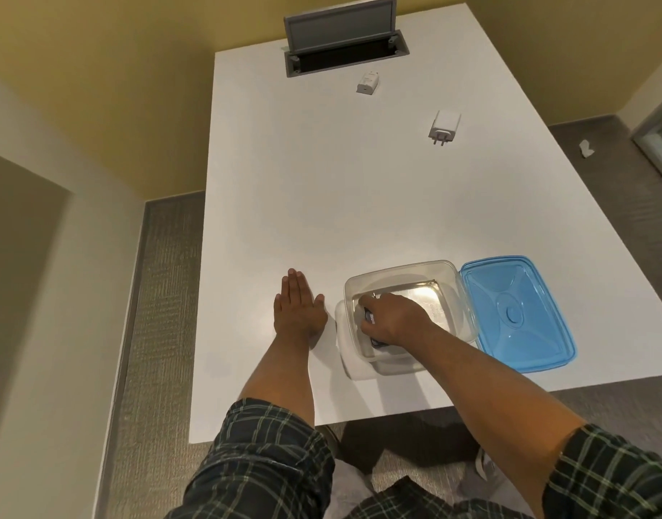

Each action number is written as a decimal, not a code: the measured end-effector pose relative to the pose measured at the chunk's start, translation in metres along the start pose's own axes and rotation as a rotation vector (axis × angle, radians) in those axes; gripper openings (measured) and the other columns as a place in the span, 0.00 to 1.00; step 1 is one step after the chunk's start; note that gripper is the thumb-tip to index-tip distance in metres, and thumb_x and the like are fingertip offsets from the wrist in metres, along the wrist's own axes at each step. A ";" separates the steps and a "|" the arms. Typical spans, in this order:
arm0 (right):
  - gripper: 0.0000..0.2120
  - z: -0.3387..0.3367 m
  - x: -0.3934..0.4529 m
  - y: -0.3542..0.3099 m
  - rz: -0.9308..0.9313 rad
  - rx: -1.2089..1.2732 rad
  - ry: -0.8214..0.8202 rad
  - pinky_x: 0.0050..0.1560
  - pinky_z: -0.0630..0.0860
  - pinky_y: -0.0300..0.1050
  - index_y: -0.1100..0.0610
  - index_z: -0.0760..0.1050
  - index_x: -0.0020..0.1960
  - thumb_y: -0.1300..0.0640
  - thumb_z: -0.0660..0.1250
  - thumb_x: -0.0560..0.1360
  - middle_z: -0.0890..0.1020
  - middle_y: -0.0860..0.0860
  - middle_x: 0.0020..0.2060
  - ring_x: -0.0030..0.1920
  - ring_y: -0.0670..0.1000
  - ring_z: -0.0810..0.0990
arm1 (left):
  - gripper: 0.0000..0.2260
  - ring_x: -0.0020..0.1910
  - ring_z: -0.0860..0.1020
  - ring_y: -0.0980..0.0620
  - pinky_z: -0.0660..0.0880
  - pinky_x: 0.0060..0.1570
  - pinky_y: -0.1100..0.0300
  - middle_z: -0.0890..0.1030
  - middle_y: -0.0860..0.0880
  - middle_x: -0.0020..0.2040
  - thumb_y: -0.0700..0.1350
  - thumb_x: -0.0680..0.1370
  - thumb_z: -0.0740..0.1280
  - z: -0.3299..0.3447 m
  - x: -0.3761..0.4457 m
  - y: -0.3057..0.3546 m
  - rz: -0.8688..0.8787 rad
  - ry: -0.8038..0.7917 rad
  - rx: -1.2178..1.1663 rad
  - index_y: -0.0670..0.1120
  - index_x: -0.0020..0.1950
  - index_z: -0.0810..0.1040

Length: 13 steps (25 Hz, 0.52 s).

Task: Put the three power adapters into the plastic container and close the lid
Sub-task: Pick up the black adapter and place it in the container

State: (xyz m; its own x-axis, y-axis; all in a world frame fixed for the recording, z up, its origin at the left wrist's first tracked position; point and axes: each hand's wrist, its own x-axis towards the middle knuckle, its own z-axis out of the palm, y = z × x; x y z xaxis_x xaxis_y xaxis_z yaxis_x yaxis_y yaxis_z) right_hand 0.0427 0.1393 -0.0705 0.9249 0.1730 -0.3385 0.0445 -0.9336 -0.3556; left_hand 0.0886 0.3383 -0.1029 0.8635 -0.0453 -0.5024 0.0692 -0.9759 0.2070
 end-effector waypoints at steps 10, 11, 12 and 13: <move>0.16 0.000 0.000 0.001 -0.180 -0.258 0.202 0.34 0.64 0.43 0.48 0.75 0.58 0.41 0.56 0.78 0.84 0.51 0.41 0.39 0.58 0.83 | 0.31 0.84 0.42 0.47 0.46 0.82 0.47 0.40 0.45 0.84 0.54 0.86 0.47 0.010 0.000 0.000 0.019 0.140 0.052 0.42 0.83 0.40; 0.17 -0.001 -0.002 0.000 -0.184 -0.279 0.237 0.32 0.63 0.43 0.49 0.75 0.57 0.41 0.56 0.78 0.84 0.51 0.38 0.36 0.57 0.83 | 0.30 0.84 0.42 0.47 0.45 0.82 0.47 0.40 0.45 0.84 0.54 0.86 0.48 0.009 0.000 0.000 0.021 0.153 0.041 0.42 0.83 0.41; 0.17 -0.003 -0.003 0.000 -0.186 -0.290 0.261 0.30 0.63 0.42 0.50 0.74 0.56 0.41 0.56 0.78 0.84 0.52 0.35 0.33 0.57 0.83 | 0.30 0.84 0.43 0.46 0.44 0.82 0.47 0.41 0.45 0.84 0.54 0.86 0.48 0.010 -0.001 0.000 0.021 0.165 0.025 0.42 0.84 0.42; 0.16 -0.005 -0.004 0.000 -0.194 -0.298 0.282 0.29 0.62 0.41 0.51 0.75 0.54 0.42 0.56 0.79 0.83 0.51 0.33 0.31 0.57 0.82 | 0.30 0.84 0.43 0.46 0.44 0.82 0.48 0.42 0.45 0.84 0.54 0.86 0.48 0.010 -0.001 0.001 0.023 0.184 0.023 0.42 0.84 0.43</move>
State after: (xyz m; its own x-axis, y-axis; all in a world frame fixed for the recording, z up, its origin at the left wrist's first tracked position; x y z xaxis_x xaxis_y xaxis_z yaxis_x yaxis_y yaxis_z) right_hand 0.0407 0.1370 -0.0644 0.9537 0.2998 -0.0250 0.2956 -0.9492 -0.1084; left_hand 0.0826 0.3354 -0.1107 0.9416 -0.0299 -0.3353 0.0388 -0.9798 0.1964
